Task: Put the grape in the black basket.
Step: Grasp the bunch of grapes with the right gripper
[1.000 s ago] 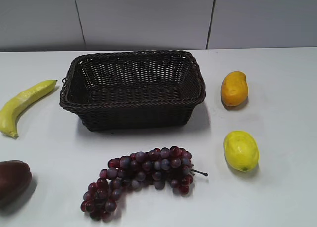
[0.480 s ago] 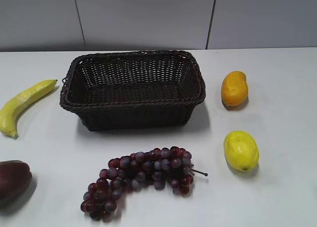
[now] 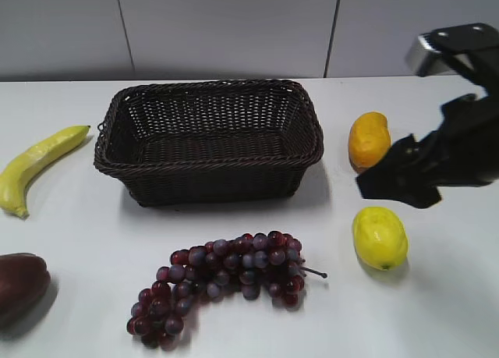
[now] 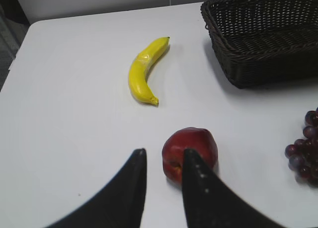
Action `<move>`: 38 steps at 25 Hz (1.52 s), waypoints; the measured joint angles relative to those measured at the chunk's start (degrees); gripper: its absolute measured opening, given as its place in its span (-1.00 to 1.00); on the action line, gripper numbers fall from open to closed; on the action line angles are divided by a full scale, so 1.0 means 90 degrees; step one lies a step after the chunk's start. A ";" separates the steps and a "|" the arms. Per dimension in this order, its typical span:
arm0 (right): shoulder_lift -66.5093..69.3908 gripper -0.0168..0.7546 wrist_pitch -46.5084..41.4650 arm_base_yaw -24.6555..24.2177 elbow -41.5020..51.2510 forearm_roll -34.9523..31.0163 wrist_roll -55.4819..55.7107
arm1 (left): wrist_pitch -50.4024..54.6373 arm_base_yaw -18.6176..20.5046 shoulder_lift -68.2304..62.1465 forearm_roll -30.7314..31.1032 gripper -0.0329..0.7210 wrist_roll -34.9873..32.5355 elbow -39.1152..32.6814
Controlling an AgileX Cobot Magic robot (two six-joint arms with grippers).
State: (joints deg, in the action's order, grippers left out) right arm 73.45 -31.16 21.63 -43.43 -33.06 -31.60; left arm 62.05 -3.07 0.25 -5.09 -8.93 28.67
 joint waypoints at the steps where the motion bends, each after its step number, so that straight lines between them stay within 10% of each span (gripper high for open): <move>1: 0.0183 0.58 -0.0006 0.0250 -0.0147 0.0007 -0.0013 | 0.0000 0.0000 0.0000 0.0000 -0.30 0.0000 0.0000; 14: 0.2633 0.80 -0.0467 0.2463 -0.1865 0.1855 -0.0056 | 0.0000 0.0000 0.0000 0.0000 -0.30 0.0000 0.0000; 31: 0.4604 0.77 0.0172 0.2924 -0.2604 0.2504 -0.0063 | 0.0000 0.0000 0.0000 0.0000 -0.29 0.0000 0.0000; 35: 0.4744 0.61 0.0172 0.2924 -0.2610 0.2576 -0.0063 | 0.0000 0.0000 0.0000 0.0000 -0.29 0.0000 0.0000; 38: 0.4758 0.14 0.0162 0.2924 -0.2615 0.2576 -0.0063 | 0.0000 0.0000 0.0000 0.0000 -0.29 0.0000 0.0000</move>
State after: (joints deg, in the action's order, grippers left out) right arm 116.27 -29.71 47.95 -66.97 -9.88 -32.17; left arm 62.05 -3.07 0.25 -5.09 -8.93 28.67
